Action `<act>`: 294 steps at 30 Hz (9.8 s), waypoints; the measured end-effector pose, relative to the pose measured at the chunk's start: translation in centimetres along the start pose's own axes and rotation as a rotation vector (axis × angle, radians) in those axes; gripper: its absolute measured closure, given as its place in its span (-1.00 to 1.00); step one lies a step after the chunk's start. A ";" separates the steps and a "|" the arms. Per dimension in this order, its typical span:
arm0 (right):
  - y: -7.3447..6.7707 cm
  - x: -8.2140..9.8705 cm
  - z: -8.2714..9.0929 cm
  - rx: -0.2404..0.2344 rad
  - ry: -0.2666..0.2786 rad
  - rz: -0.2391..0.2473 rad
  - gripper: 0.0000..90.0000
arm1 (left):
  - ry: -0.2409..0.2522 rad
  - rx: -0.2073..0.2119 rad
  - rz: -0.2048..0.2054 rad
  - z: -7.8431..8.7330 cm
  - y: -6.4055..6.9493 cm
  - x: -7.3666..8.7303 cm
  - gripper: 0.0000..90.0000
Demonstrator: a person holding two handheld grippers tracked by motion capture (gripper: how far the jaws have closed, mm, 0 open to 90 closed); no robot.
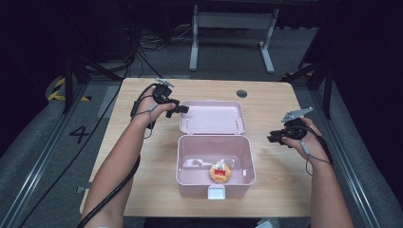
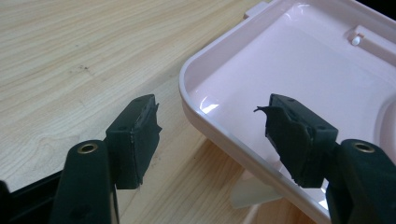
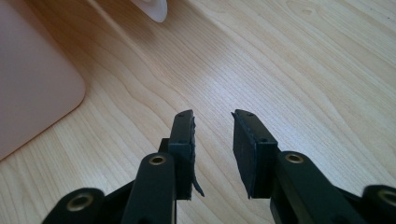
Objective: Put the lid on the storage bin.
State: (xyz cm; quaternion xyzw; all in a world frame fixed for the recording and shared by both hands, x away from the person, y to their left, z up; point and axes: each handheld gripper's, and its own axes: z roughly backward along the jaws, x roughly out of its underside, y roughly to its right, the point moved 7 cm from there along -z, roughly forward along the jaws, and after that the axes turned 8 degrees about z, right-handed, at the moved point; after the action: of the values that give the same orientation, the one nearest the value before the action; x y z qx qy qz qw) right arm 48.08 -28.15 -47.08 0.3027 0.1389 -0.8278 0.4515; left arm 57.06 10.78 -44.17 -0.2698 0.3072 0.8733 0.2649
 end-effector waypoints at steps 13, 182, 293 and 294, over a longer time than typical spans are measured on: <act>-0.1 0.1 -0.1 0.002 -0.005 -0.003 0.55 | -0.014 0.012 0.011 -1.0 -0.3 0.2 -0.15; -10.4 -9.2 7.5 -0.241 0.335 0.081 1.00 | 0.191 0.170 -0.280 13.8 14.8 6.5 0.36; -4.4 -6.2 9.0 0.064 0.276 0.035 0.15 | 0.180 -0.221 0.014 15.2 -0.9 10.4 -0.30; -4.2 -6.0 9.0 0.069 0.275 0.030 0.13 | 0.182 -0.221 0.012 15.2 -1.0 10.4 -0.30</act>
State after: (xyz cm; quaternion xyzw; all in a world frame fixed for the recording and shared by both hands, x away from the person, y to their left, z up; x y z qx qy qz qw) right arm 43.71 -26.35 -36.49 0.4307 0.1661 -0.7759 0.4299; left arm 45.64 24.87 -41.05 -0.3737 0.2335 0.8752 0.1995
